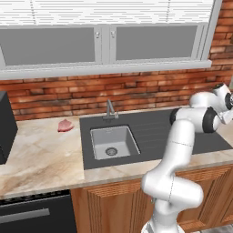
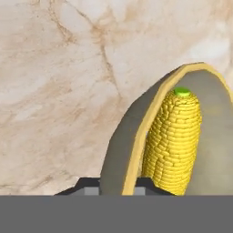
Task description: Pick the corn from the sink and place it in the bowl. Then pick the bowl and place it in the microwave. Then close the microwave door and press the start button.
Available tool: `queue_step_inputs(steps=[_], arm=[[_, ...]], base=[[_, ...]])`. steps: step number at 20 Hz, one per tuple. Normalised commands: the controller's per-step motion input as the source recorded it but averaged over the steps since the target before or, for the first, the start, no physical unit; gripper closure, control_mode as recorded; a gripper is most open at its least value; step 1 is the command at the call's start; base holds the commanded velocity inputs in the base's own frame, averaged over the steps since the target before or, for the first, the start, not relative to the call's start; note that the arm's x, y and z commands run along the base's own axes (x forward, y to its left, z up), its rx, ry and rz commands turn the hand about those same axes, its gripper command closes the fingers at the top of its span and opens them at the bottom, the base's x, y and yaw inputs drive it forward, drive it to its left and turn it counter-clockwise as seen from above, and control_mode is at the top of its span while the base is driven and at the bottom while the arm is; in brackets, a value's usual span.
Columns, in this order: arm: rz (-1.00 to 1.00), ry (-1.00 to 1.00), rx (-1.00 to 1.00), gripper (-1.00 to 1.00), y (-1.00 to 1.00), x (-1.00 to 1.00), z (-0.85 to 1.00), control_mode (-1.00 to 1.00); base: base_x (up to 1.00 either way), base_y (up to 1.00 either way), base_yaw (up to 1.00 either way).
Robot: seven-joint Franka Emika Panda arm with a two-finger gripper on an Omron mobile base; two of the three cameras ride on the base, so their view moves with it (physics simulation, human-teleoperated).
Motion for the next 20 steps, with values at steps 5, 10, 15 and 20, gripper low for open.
queue_step_inputs(steps=[5,10,15,20], arm=[[0.01,-0.01,0.16,1.00,0.66,-0.92,0.72,-1.00],[0.09,0.00,0.30,1.00,0.65,-0.89,0.80,-1.00],[0.20,-0.05,0.25,1.00,0.98,-0.40,0.87,-1.00],[0.18,-0.19,0.11,1.00,1.00,-0.26,0.75,-1.00]], base=[[0.00,0.00,0.00],[0.00,0.00,0.00],[0.00,0.00,0.00],[0.00,0.00,0.00]])
